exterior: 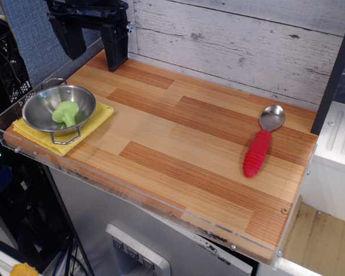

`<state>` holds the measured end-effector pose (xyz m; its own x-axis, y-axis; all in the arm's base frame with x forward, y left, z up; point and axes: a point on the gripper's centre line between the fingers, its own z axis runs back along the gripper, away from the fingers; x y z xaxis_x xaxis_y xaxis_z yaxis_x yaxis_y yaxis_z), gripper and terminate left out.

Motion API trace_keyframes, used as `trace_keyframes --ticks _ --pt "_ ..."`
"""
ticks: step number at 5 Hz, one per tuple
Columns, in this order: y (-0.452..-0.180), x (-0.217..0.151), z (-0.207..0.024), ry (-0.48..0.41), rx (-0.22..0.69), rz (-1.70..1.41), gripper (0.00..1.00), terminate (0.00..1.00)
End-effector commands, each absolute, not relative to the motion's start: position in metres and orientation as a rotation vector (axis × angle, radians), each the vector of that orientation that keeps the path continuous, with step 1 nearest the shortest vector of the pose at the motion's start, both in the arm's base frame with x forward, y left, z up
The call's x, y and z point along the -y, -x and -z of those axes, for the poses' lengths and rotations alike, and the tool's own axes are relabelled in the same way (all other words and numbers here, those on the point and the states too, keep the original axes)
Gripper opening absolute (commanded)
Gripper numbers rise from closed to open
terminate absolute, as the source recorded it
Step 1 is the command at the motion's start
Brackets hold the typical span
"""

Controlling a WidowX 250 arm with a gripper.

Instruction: Put the broccoli on the left side of the spoon.

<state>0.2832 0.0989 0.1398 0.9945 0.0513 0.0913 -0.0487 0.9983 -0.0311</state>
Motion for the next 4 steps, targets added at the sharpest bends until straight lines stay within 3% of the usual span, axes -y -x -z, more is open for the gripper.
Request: trace_keyframes --ticks 1,2,3,4 --pt "-0.283 -0.099 -0.140 0.029 0.092 -0.050 1.00 0.00" --pt "-0.287 -0.107 -0.135 0.101 0.084 -0.044 1.00 0.00" --pt "-0.291 -0.124 -0.132 0.087 0.080 -0.081 1.00 0.00" --pt "-0.294 -0.166 -0.126 0.104 0.053 -0.155 1.00 0.00"
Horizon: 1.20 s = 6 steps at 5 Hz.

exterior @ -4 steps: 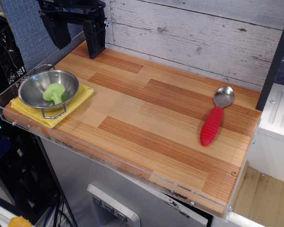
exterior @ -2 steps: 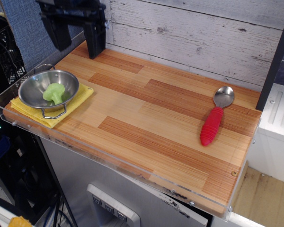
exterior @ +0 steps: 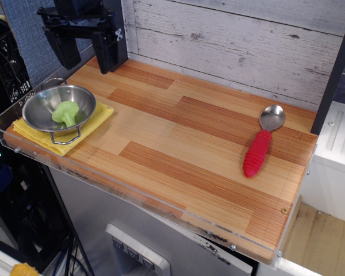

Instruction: Put the broccoli on the left side of the spoon.

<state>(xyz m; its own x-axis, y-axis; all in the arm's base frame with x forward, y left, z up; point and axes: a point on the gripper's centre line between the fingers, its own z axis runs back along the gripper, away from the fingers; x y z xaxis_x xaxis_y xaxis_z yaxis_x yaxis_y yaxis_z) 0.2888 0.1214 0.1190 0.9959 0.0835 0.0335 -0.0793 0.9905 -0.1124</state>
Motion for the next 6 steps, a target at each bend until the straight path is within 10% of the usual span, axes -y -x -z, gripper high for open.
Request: trace_keyframes --ticks 1,6 --pt "-0.289 -0.194 -0.115 0.075 0.045 -0.185 1.00 0.00" --pt "-0.272 -0.194 -0.044 0.014 -0.094 -0.154 1.00 0.00"
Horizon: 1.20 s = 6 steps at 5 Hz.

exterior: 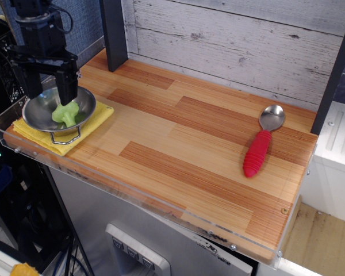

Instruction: Put the broccoli on the left side of the spoon.

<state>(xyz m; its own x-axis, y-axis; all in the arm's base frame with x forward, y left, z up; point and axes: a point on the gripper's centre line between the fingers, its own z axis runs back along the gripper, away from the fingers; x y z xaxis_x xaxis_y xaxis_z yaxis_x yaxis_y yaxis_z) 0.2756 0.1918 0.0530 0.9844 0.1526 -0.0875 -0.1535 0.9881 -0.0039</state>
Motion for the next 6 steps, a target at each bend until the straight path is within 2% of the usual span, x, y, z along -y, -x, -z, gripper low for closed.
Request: trace_keyframes --ticks 1,2,3,4,5,6 --pt "-0.269 -0.192 -0.024 0.029 -0.111 -0.166 1.00 0.00" --pt "-0.269 -0.190 -0.014 0.027 -0.130 -0.153 1.00 0.00" --pt "-0.269 -0.189 -0.017 0.021 -0.096 -0.163 0.00 0.00" --pt "-0.267 -0.192 -0.047 0.003 -0.021 -0.204 0.00 0.00" --pt "-0.268 -0.190 -0.094 -0.015 0.083 -0.269 0.00 0.00" --pt "-0.279 -0.165 -0.133 0.002 0.164 -0.253 0.00 0.00"
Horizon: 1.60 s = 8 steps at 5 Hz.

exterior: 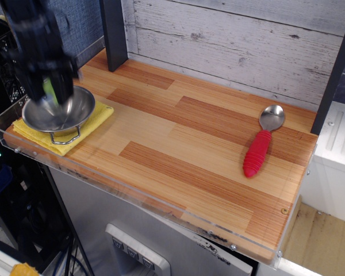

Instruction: Put the broccoli on the left side of the spoon.

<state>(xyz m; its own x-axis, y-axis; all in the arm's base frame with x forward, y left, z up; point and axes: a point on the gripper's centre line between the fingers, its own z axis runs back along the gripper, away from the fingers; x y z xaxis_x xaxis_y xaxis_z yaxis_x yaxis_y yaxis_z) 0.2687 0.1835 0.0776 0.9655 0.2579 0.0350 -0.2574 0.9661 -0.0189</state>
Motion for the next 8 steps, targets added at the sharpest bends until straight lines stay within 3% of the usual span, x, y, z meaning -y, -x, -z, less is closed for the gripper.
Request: trace_keyframes --ticks 1,3,6,8 --pt "-0.308 -0.114 -0.134 0.025 0.119 -0.097 0.00 0.00" --pt "-0.327 -0.023 -0.116 0.022 0.067 0.125 0.00 0.00" --pt "-0.375 -0.020 -0.069 -0.034 0.067 0.084 0.00 0.00" --pt "-0.371 0.000 -0.047 -0.029 0.025 0.164 0.00 0.00"
